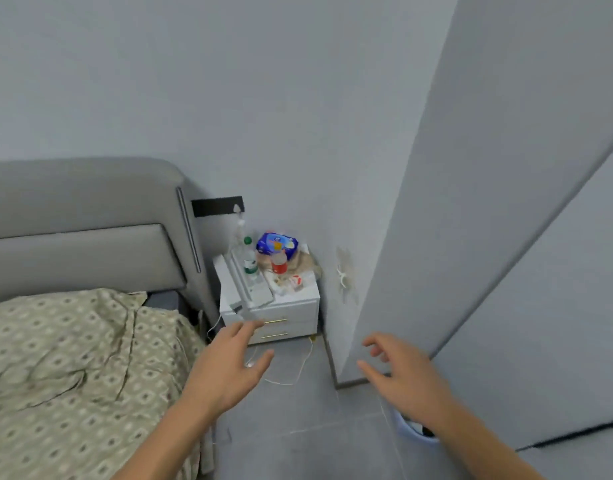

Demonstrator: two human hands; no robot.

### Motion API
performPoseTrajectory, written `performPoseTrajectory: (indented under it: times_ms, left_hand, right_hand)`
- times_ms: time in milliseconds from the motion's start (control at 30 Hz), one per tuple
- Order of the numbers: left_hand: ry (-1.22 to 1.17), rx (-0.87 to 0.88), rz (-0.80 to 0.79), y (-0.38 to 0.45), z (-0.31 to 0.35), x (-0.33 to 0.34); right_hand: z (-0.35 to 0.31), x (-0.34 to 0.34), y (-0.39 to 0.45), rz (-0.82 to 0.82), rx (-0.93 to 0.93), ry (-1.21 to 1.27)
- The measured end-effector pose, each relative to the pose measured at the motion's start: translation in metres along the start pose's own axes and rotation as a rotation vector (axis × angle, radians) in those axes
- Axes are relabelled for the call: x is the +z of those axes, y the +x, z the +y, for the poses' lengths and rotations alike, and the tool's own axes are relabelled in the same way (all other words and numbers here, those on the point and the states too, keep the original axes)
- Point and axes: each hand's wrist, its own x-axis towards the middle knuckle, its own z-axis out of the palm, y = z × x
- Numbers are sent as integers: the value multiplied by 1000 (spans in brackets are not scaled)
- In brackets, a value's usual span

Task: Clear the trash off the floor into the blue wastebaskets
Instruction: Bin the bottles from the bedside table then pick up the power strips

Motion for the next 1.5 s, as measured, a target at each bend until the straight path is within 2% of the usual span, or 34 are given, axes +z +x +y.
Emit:
performPoseTrajectory:
  times_ms: [133,267,367,700,867,967,1167,1367,1500]
  left_hand:
    - [-29,-99,32,13,-77,-34]
    - [-39,-139,-22,36,-134,-49]
    - [-36,-165,-53,82,-166,-50]
    - [-23,-229,-88,376,-230,44]
    - [-19,-277,-136,498,-247,104]
    - [17,-319,-182,542,-260,138]
    - [77,-353,-279,568,-288,186]
    - [120,-299,-211,576,-294,198]
    - [51,-288,-127,562,-285,178]
  right_hand:
    - [-32,18,44,-9,36,36]
    - [-60,43,97,-84,91,48]
    - [-76,61,157,-135,86,41]
    - [-53,170,495,-97,-25,22]
    - [-26,223,612,-78,41,-85]
    - [-9,248,644,-108,56,-174]
    - [18,290,673,-209,51,-155]
    - [28,310,678,-206,-7,-190]
    - [18,300,673,-155,-47,-181]
